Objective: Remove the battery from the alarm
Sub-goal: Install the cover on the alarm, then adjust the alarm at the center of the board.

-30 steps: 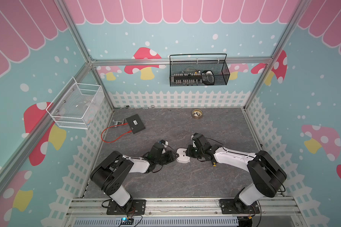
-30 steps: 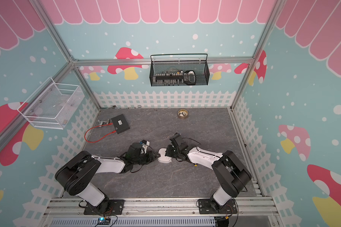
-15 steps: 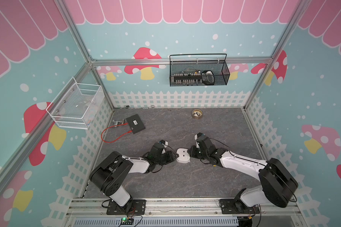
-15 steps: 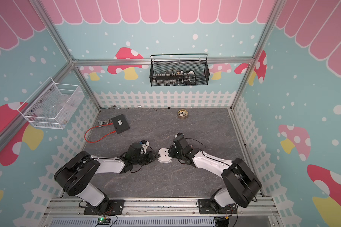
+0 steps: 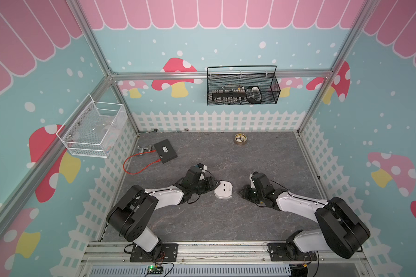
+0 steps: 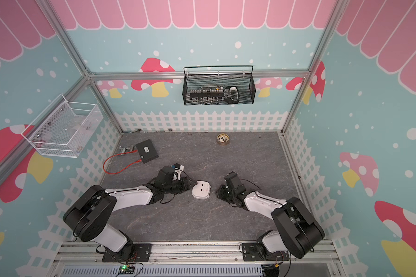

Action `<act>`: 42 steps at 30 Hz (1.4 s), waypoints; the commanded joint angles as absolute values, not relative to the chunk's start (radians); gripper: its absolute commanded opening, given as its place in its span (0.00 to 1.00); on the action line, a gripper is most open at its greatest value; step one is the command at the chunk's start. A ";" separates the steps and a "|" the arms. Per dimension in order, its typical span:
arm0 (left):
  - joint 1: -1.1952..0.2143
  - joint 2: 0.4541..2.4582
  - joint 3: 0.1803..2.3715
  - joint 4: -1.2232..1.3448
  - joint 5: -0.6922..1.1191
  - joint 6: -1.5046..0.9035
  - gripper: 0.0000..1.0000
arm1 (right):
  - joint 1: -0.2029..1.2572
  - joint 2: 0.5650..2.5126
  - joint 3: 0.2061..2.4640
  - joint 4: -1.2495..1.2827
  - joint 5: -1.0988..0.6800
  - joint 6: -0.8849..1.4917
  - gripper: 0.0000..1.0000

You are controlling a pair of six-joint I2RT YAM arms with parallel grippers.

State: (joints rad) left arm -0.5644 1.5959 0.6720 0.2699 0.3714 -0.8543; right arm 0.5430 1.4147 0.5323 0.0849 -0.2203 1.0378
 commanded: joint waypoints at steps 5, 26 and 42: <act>-0.562 1.591 0.706 0.212 0.386 -0.843 0.54 | 0.526 1.495 0.537 0.277 -0.362 1.049 0.32; -0.637 1.760 1.605 -1.059 -0.083 -0.045 0.85 | 0.447 1.287 0.751 -0.161 -0.234 0.675 0.54; -0.722 1.556 1.373 -0.762 -0.119 0.790 0.86 | 0.430 0.820 0.510 -0.042 -0.041 0.377 0.75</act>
